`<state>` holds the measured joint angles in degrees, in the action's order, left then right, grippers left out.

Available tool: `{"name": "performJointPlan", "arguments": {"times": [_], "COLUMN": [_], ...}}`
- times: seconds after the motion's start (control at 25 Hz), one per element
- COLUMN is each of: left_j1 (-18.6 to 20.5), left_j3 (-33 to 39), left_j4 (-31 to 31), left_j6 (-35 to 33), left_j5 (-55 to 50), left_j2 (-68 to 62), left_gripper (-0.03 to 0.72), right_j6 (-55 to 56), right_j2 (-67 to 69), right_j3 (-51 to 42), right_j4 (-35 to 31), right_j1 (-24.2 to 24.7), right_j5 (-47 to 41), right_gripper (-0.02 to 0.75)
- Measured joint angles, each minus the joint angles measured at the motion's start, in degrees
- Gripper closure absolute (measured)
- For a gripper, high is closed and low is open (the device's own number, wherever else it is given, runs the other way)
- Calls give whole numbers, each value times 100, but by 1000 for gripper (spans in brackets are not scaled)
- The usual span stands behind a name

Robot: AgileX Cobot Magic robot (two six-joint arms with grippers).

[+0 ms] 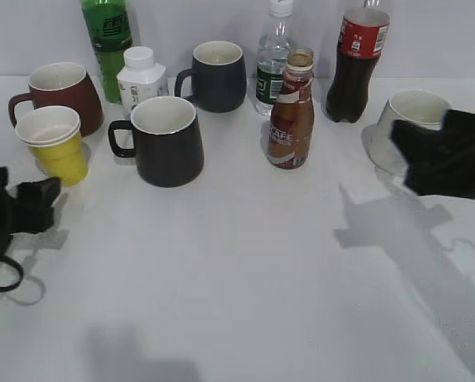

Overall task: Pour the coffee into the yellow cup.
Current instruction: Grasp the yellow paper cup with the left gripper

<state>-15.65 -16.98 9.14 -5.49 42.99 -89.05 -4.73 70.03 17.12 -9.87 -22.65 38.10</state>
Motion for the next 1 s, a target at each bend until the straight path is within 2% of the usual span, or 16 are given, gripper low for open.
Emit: {"name": "performJointPlan", "arguments": {"times": [0.12, 0.32, 0.44, 0.68, 0.84, 1.0], "left_j1": [0, 0, 0, 0, 0, 0], "left_j3": [0, -142, -338, -948, -1261, -1397], "left_j4": [-467, -579, -573, -523, -461, -402], "left_j6": [210, 420, 432, 436, 436, 436], "left_j5": [1001, 1972, 2377, 2450, 2493, 2584], "left_j2": [-591, -1312, -1568, -2188, -2606, -2832], "left_gripper": [101, 101, 101, 100, 101, 139], "right_j6": [308, 473, 473, 529, 642, 770], "right_j2": [783, 1794, 2167, 2632, 2921, 3252], "right_j3": [0, 11, 100, 503, 907, 1436], "right_j4": [530, 742, 822, 987, 1472, 1630], "right_j1": [-46, -46, -46, -46, -46, -46], "right_j5": [967, 2313, 2465, 2600, 2599, 2264], "right_gripper": [237, 237, 237, 237, 237, 237]}}
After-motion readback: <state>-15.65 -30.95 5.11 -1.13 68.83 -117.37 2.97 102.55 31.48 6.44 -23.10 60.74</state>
